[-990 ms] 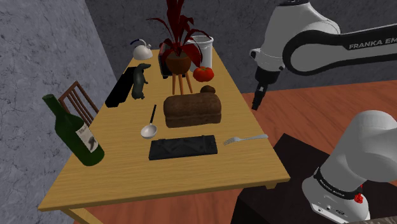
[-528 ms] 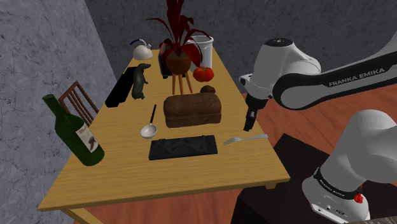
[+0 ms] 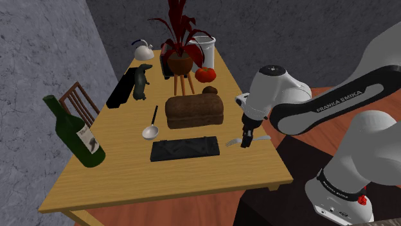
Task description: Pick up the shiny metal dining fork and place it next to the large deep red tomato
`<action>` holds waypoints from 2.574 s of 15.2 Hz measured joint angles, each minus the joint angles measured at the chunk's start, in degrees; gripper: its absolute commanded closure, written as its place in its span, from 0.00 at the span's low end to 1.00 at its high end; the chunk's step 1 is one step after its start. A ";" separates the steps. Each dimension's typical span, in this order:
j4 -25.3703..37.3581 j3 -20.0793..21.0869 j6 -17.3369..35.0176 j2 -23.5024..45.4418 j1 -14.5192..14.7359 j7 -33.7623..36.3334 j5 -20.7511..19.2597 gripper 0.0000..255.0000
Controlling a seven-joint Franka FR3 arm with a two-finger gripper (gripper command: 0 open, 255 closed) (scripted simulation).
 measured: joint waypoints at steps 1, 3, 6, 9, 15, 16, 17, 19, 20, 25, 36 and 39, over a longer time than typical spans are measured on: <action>-0.12 0.18 1.14 1.00 -0.09 0.20 -0.11 0.00; -0.29 0.36 3.74 3.42 -0.56 0.38 -0.55 0.00; -0.69 0.73 6.61 5.88 -1.02 0.83 -1.04 0.00; -0.65 0.72 6.91 6.17 -1.11 0.82 -1.12 0.00; -0.65 0.71 6.95 6.19 -1.12 0.81 -1.13 1.00; -0.65 0.71 6.96 6.19 -1.12 0.81 -1.13 1.00; -0.65 0.71 6.96 6.19 -1.13 0.82 -1.12 1.00; -0.64 0.71 6.95 6.19 -1.13 0.82 -1.12 1.00; -0.64 0.71 6.95 6.20 -1.13 0.83 -1.12 1.00; -0.14 0.38 4.53 4.26 -0.76 0.37 -0.72 1.00; 3.66 -0.75 -7.44 -3.94 0.29 -0.99 0.37 1.00; 4.78 -1.01 -10.37 -5.72 0.44 -1.29 0.50 1.00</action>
